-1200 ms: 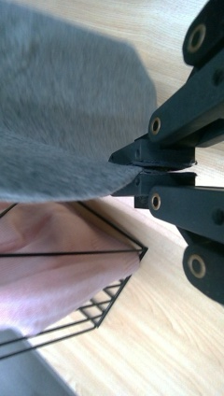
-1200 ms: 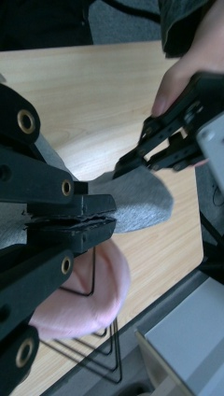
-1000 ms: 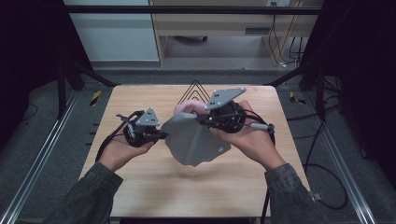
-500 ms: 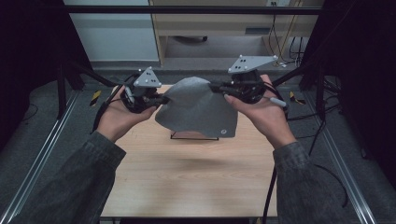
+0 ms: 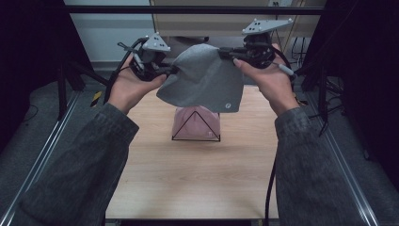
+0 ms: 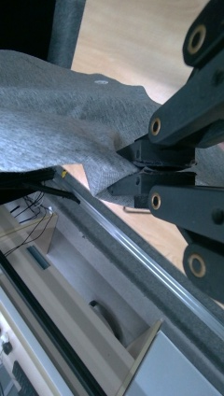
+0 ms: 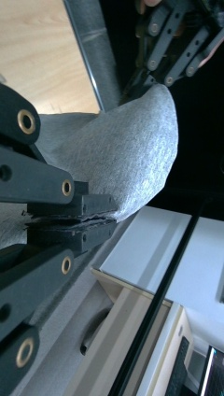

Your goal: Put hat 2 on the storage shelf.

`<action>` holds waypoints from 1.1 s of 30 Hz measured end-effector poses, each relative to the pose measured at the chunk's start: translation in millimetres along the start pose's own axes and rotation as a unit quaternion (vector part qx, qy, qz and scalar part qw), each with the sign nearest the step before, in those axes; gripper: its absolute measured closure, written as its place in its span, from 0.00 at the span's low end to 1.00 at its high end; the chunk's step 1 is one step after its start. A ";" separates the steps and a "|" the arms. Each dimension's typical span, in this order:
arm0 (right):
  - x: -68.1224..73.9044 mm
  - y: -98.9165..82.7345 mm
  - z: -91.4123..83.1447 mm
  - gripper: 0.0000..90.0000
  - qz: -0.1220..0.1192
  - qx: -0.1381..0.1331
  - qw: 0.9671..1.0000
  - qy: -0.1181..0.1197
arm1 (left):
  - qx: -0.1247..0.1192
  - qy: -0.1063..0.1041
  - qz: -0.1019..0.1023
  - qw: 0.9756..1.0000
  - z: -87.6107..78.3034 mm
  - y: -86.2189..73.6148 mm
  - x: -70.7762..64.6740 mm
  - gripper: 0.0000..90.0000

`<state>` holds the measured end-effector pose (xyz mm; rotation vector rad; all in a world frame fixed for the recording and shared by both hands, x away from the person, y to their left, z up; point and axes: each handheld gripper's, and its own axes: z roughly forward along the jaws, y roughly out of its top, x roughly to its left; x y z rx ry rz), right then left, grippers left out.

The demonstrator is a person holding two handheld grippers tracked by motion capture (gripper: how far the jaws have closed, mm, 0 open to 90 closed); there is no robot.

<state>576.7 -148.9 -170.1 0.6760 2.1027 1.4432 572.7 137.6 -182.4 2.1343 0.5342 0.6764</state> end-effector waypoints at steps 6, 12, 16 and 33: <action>-21.9 -1.4 19.8 0.97 0.005 0.001 1.000 -0.013 | -0.008 0.009 -0.008 1.000 23.6 0.2 16.7 0.97; -38.1 -10.4 40.7 0.97 0.019 0.013 1.000 -0.017 | 0.003 0.003 -0.013 1.000 40.8 -5.3 24.7 0.97; -43.6 -13.3 50.0 0.97 0.023 0.023 0.999 -0.017 | 0.006 0.001 -0.016 1.000 44.9 -6.9 28.4 0.97; -53.7 -27.1 82.0 0.97 0.035 0.054 0.998 -0.026 | 0.028 0.014 -0.039 0.999 72.8 -23.7 50.5 0.97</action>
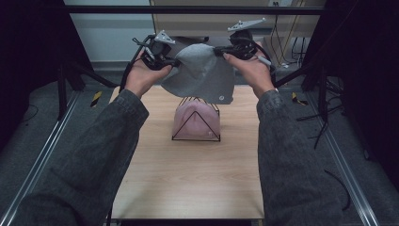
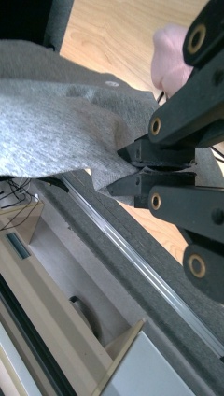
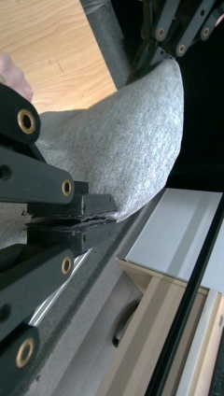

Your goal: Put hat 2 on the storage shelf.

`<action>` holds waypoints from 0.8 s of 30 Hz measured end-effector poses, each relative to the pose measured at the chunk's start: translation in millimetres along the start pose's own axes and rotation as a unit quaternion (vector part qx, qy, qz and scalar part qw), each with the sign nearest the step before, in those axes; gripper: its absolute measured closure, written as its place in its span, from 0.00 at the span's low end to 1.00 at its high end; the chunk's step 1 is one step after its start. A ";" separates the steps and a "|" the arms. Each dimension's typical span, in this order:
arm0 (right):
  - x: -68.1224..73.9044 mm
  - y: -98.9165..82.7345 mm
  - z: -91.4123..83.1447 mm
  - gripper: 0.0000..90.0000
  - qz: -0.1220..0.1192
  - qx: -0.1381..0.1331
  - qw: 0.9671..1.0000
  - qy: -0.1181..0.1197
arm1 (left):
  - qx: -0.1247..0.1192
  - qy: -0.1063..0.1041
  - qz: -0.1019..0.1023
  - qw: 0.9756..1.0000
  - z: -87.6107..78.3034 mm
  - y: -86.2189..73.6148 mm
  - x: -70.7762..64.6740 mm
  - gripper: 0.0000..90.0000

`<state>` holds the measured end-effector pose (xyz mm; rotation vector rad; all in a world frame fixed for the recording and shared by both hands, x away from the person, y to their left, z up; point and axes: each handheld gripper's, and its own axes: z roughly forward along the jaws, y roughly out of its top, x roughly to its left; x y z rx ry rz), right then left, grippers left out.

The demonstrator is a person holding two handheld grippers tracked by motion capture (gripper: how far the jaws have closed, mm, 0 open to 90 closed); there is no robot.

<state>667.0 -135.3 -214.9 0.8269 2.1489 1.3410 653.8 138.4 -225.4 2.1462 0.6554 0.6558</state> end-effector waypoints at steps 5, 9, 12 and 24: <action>3.7 -9.2 3.9 0.97 -0.002 0.008 1.000 0.007 | 0.007 -0.003 -0.003 1.000 5.0 -10.1 0.5 0.97; 8.2 -18.2 6.8 0.97 -0.003 0.014 1.000 0.011 | 0.016 -0.005 -0.001 1.000 6.5 -18.4 -2.5 0.97; 11.1 -24.6 10.3 0.97 -0.001 0.017 1.000 0.015 | 0.020 -0.009 0.001 1.000 6.5 -23.9 -4.8 0.97; 18.2 -40.3 14.2 0.97 -0.001 0.023 1.000 0.019 | 0.031 -0.018 -0.003 0.999 10.6 -40.3 -13.8 0.97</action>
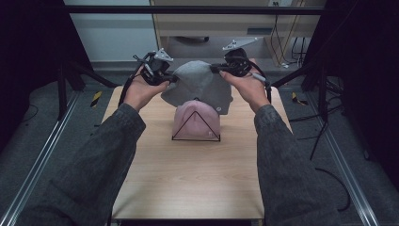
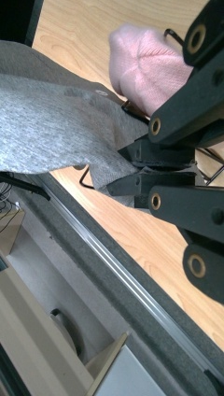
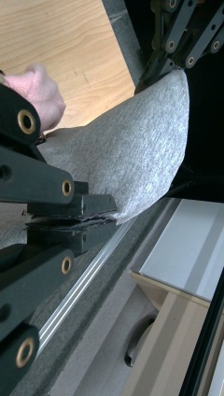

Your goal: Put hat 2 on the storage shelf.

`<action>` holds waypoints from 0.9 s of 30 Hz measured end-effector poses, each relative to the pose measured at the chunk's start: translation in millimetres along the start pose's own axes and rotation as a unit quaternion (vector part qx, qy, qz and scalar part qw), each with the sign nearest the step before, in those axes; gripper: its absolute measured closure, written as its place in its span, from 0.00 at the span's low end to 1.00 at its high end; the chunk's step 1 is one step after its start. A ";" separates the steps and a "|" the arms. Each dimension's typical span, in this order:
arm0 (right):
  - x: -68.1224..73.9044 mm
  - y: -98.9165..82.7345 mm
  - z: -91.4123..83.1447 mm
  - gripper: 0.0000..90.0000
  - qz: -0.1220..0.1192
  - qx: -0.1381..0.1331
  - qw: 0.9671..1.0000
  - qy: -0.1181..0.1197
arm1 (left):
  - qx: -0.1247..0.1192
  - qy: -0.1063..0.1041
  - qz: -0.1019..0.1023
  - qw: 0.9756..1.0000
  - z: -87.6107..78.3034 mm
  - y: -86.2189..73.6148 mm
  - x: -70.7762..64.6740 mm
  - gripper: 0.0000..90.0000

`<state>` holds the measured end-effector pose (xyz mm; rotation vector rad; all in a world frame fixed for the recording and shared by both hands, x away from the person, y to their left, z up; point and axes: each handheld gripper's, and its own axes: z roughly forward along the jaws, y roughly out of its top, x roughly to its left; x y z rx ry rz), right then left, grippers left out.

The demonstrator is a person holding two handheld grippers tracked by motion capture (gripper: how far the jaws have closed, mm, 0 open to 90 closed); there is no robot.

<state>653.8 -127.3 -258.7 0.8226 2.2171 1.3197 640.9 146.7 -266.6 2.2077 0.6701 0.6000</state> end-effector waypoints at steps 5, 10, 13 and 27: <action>2.0 -6.0 1.0 0.97 0.003 0.001 1.000 0.001 | 0.000 -0.004 -0.001 1.000 2.3 -3.5 -3.2 0.97; 3.3 -8.6 0.0 0.97 0.000 0.001 1.000 0.000 | 0.001 -0.004 0.001 1.000 2.0 -5.8 -5.8 0.97; 5.2 -10.0 -1.8 0.97 -0.003 0.000 1.000 0.001 | 0.000 -0.004 -0.003 1.000 2.4 -8.4 -7.1 0.97; 10.0 -26.9 -1.9 0.97 0.001 0.011 1.000 -0.003 | 0.006 -0.009 -0.002 1.000 12.3 -17.5 -15.7 0.97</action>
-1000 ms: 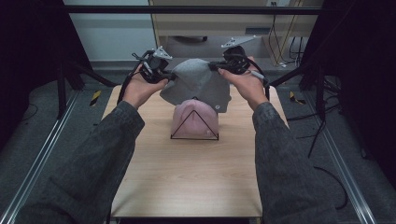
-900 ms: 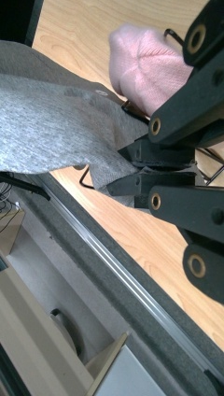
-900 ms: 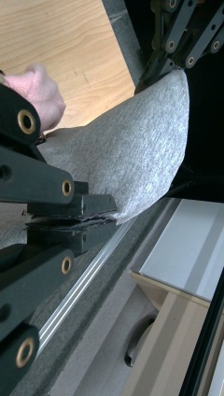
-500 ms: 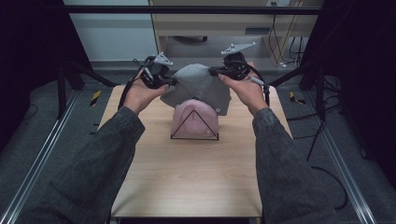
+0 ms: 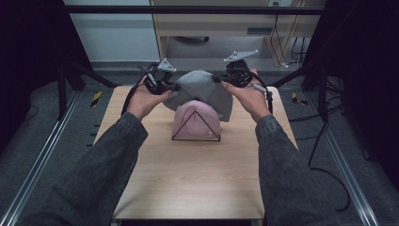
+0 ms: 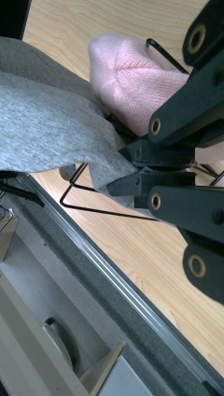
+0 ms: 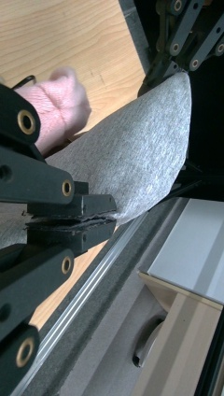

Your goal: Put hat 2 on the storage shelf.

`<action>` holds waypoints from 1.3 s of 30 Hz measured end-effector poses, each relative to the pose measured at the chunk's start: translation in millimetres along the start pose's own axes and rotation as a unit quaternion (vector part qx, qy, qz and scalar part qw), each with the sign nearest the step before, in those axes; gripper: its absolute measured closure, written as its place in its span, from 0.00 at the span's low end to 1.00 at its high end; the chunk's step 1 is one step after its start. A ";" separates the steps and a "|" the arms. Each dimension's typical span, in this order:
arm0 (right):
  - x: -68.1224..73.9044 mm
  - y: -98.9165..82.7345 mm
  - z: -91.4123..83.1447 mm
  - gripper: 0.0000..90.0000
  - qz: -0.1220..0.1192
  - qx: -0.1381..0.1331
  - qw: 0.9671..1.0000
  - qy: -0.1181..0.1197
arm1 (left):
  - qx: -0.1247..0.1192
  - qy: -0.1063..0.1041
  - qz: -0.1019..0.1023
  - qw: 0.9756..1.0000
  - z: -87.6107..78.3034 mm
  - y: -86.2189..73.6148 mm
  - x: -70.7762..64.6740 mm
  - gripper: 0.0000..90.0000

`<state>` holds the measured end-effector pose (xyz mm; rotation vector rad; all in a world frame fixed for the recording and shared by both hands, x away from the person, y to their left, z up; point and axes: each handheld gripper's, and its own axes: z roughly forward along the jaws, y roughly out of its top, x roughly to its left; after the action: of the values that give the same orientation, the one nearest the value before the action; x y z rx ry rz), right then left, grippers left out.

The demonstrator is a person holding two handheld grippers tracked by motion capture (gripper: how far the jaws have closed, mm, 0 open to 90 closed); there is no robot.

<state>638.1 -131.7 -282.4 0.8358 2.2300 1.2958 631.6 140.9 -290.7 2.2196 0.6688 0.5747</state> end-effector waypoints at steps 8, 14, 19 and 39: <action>3.1 -12.2 7.0 0.97 0.002 0.011 1.000 0.002 | 0.012 -0.002 -0.007 1.000 9.6 -14.0 -0.9 0.97; 3.3 -21.1 14.9 0.97 0.010 0.016 1.000 0.007 | 0.018 0.001 -0.008 1.000 13.8 -21.1 -0.7 0.97; 6.6 -33.7 26.8 0.97 0.013 0.029 0.999 0.007 | 0.024 -0.005 -0.018 1.000 21.0 -34.1 -1.3 0.97; 26.2 -38.9 33.1 0.71 0.012 0.039 0.999 -0.005 | 0.046 0.007 -0.059 0.997 28.1 -70.3 -8.9 0.79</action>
<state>628.6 -108.1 -333.9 0.8974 2.2809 1.2198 621.0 162.6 -363.0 2.2444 0.8425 0.5093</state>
